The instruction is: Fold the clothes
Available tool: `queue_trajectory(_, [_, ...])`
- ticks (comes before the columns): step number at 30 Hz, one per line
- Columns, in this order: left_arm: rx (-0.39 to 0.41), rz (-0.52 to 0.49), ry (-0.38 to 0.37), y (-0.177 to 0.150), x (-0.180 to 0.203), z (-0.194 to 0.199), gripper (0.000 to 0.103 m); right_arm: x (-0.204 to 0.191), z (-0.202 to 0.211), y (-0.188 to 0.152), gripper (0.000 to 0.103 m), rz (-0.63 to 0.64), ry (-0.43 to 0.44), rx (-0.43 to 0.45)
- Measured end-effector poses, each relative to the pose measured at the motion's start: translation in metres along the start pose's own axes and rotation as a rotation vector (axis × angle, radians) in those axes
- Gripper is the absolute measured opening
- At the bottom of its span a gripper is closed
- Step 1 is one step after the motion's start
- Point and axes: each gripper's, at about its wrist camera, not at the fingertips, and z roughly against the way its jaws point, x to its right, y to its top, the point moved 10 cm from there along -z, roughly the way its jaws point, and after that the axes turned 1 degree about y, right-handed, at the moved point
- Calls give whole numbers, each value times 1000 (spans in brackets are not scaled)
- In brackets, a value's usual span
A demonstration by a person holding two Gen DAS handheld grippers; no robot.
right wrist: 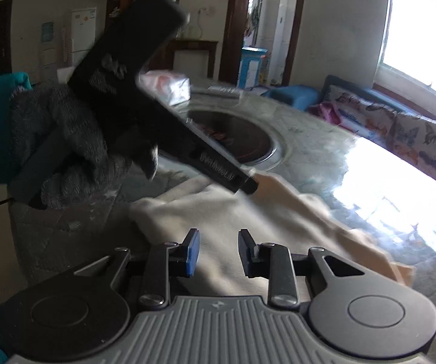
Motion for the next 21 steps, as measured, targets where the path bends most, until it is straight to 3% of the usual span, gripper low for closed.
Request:
queue_trajectory(6, [-4,25,30,-7,-16,5,45,-7,-2,-3,27,25,3,-25])
queue_trajectory(10, [0,41,42,-9,-23,9,50,-14,1,8,29,78,8,-17])
queue_trajectory(13, [-1,54,56,-11,-29,13,53,-24,-4,13,36,112,20,-19])
queue_trajectory(21, [-3,134,86,-20,-57,24,60,-46,-18,18,39,176,44,-37])
